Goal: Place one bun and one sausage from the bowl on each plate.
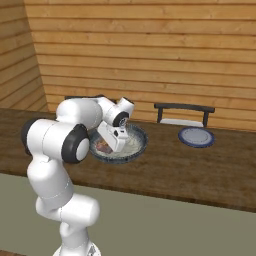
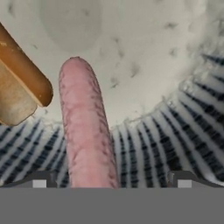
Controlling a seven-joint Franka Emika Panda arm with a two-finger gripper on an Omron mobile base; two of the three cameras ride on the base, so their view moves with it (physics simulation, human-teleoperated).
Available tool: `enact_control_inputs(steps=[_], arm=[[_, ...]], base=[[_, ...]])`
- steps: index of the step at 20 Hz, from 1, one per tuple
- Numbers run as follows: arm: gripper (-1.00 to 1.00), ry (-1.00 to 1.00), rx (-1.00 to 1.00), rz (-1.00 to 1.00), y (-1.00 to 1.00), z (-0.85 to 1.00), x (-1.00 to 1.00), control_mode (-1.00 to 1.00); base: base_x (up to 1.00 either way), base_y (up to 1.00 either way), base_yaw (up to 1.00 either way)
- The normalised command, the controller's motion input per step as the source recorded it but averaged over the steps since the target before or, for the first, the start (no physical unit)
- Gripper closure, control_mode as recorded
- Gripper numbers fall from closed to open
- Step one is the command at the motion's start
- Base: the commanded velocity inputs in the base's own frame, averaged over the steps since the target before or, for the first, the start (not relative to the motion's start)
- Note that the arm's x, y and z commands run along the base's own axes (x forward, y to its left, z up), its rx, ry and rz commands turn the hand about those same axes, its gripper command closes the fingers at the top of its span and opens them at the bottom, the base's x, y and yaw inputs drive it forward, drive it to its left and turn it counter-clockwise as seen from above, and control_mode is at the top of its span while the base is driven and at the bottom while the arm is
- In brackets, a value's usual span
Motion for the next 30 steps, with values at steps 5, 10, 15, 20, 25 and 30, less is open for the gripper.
enact_control_inputs(steps=[5,10,15,20,25,30], arm=[[-1.00,0.00,-0.02,0.00,0.06,-0.02,0.07,-1.00],[-1.00,0.00,0.00,0.00,0.04,-0.06,0.03,-1.00],[-1.00,0.00,0.00,0.00,0.02,-0.06,0.00,-1.00],[-1.00,0.00,0.00,0.00,0.00,-0.08,0.00,-1.00],[1.00,0.00,0.00,0.00,0.00,-0.08,0.00,-1.00],[1.00,0.00,0.00,0.00,0.00,0.00,0.00,-1.00]], base=[[0.00,0.00,0.00],[0.00,0.00,0.00],[0.00,0.00,0.00],[0.00,0.00,0.00],[0.00,0.00,0.00],[0.00,0.00,0.00]])
